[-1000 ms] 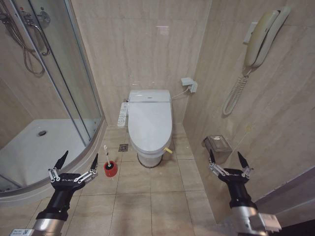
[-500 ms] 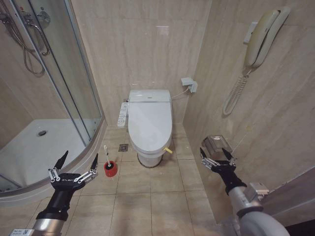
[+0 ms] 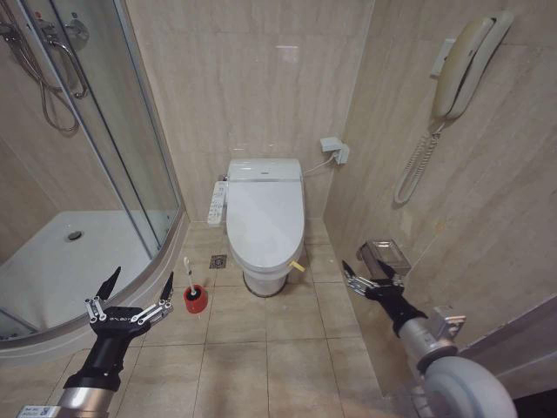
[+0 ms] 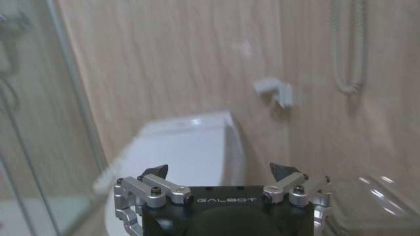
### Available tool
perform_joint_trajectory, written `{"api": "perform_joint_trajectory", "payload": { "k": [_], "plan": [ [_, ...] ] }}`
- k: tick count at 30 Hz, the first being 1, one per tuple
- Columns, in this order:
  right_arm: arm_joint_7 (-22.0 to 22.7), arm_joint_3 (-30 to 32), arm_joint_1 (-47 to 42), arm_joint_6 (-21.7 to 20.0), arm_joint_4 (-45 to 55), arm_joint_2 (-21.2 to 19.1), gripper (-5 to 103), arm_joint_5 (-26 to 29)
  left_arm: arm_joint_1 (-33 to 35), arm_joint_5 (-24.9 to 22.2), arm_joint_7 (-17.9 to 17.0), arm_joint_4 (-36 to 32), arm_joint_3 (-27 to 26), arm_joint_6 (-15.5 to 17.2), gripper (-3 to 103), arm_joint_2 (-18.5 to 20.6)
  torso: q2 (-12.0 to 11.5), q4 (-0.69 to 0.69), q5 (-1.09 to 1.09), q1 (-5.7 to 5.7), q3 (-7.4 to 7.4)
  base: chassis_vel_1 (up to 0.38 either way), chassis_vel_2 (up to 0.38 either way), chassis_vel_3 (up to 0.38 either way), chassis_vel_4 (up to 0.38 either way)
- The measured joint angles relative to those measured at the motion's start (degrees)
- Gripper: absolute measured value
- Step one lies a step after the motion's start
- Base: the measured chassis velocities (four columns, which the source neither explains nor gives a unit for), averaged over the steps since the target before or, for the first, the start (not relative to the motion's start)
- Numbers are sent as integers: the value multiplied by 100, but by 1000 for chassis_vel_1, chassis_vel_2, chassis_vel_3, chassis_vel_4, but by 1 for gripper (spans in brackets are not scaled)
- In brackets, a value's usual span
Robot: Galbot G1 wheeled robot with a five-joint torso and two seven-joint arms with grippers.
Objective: Open the toilet lid, clean the toilet bowl with a toilet brush, close the toilet lid, and flush.
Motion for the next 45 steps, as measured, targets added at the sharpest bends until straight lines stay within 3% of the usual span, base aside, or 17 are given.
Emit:
{"api": "perform_joint_trajectory", "payload": {
  "k": [8,14,35,45],
  "plan": [
    [-211,-467,101,985,-658,225,100,-500,0,0,0,0,0,0,100,0,0,0,2,0,0,0,0,0,0],
    [-329,-694,256,1343,-1216,323,100,-916,0,0,0,0,0,0,100,0,0,1,0,0,0,0,0,0,0],
    [-335,-875,518,1509,-1642,617,100,-981,0,0,0,0,0,0,100,0,0,0,0,0,0,-49,49,55,-57],
    [-245,-934,541,1587,-1766,1028,100,-1027,0,0,0,-1,0,0,100,0,0,0,0,0,0,-60,64,66,-69]
  ]
}}
